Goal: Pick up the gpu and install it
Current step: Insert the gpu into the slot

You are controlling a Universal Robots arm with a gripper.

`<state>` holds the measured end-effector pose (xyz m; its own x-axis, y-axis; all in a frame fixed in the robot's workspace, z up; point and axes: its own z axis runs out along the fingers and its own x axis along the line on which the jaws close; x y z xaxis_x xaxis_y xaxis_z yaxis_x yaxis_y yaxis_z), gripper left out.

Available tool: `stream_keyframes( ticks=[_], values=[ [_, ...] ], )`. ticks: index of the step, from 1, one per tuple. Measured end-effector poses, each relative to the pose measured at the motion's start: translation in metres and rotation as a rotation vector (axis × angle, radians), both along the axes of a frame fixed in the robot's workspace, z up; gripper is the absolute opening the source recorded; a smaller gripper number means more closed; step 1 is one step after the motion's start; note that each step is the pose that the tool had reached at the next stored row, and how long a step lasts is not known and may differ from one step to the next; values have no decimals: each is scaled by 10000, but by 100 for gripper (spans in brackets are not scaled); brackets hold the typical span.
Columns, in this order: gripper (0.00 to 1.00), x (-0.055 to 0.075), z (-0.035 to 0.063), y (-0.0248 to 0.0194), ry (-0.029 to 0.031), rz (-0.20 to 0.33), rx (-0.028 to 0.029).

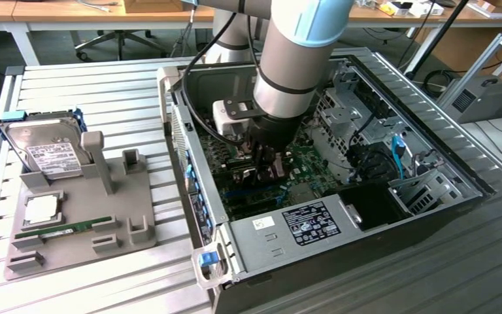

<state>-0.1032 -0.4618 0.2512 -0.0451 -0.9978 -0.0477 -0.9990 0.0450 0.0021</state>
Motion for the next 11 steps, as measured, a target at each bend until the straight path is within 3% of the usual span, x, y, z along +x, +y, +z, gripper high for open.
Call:
stream_keyframes(
  ticks=[11],
  values=[
    [27,-1,1,-2,1,-1,-3]
  ],
)
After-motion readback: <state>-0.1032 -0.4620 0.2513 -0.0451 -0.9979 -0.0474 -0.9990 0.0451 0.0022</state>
